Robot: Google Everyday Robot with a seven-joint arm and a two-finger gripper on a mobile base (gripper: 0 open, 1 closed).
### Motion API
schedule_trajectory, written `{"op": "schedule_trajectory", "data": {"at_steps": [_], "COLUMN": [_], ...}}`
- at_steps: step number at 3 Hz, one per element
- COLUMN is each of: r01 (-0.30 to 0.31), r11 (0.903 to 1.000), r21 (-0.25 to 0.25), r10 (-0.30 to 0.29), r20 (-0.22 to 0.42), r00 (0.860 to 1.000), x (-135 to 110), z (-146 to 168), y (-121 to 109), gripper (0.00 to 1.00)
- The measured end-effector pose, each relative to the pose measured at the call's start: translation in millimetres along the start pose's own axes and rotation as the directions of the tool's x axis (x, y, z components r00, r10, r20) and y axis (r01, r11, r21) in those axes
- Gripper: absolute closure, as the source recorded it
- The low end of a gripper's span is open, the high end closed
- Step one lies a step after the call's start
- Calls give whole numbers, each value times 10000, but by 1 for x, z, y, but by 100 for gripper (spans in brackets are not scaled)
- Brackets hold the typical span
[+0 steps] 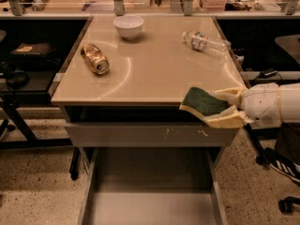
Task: Place sponge into middle drawer
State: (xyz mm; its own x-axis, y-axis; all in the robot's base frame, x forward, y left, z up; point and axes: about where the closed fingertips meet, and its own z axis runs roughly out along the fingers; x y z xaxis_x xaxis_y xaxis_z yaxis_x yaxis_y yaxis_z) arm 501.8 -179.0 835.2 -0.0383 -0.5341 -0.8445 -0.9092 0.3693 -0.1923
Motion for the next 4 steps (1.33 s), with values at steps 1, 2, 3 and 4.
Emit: {"op": "schedule_trajectory", "data": {"at_steps": [1,2,3,4], "r01": [496,492,539,259], "r11": [9986,9974,9956,9955], "r21": [-184,-532,-772,-908], "r10": [-506,-552,-650,-430], "r20": [-595,-1179,-1495,-1914], "r00": [9969,9915,9866,9806], "x": [10,54,96,140], "z": [-9,11,40,74], "y": [44,83,99,110], "gripper": [100,100,100,100]}}
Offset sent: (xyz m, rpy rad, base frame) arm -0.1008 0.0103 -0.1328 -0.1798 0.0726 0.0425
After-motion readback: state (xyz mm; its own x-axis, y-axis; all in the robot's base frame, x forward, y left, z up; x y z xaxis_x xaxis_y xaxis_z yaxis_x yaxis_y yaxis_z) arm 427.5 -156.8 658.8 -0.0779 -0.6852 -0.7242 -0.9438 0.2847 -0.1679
